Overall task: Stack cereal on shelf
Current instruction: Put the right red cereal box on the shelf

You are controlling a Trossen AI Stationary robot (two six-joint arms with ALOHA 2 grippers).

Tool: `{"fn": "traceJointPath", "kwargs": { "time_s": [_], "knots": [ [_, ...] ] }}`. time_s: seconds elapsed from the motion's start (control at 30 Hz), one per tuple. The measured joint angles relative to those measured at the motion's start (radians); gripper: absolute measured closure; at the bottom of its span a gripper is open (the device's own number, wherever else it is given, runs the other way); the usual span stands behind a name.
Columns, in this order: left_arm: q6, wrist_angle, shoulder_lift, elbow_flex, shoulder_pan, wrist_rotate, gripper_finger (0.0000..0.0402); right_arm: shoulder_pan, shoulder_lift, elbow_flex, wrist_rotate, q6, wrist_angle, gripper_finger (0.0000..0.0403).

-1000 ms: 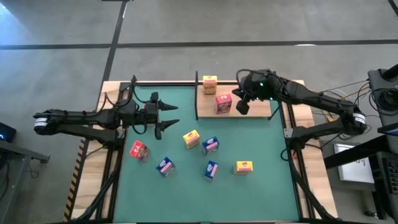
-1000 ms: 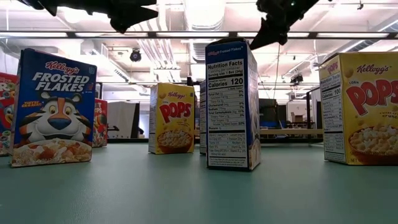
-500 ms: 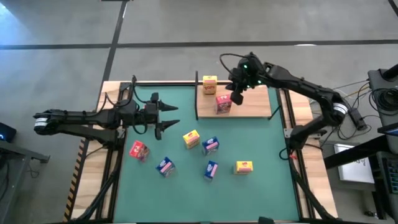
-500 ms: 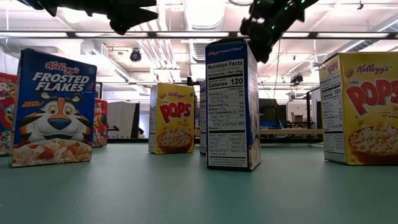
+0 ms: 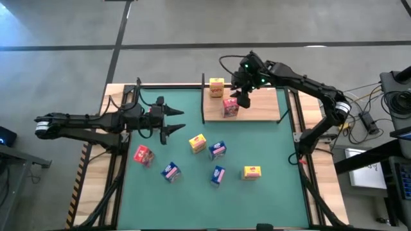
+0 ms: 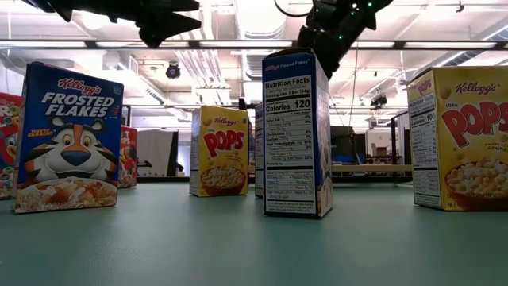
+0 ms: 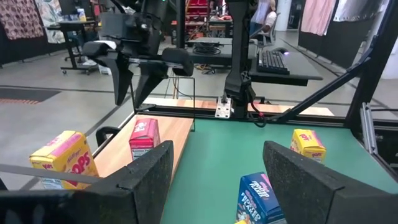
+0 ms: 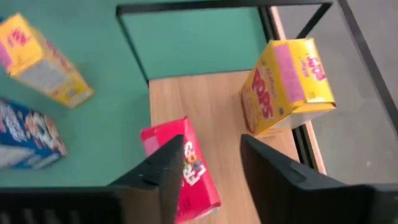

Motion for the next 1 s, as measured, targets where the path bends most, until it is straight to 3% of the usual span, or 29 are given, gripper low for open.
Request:
{"fn": "traceJointPath", "kwargs": {
  "time_s": [0.17,0.37,0.6,0.77,1.0],
  "knots": [
    [-0.011,-0.002,0.0,-0.001,0.0,0.001,0.0169,0.01,0.004,-0.016,0.009,-0.013,-0.043,0.0196],
    [-0.013,-0.003,0.004,-0.006,0.0,0.001,0.0169,0.048,0.005,-0.025,0.126,-0.011,-0.059,0.0164],
    [-0.008,-0.002,0.008,-0.006,0.0,0.001,0.0169,0.115,0.012,-0.026,0.131,0.004,-0.059,0.0144],
    [-0.007,-0.002,0.008,-0.006,0.0,0.001,0.0169,0.138,0.037,-0.026,0.236,0.005,-0.059,0.0135],
    [-0.006,-0.002,0.008,-0.006,0.0,0.001,0.0169,0.137,0.071,-0.026,0.247,0.007,-0.06,0.0121]
  ]
}}
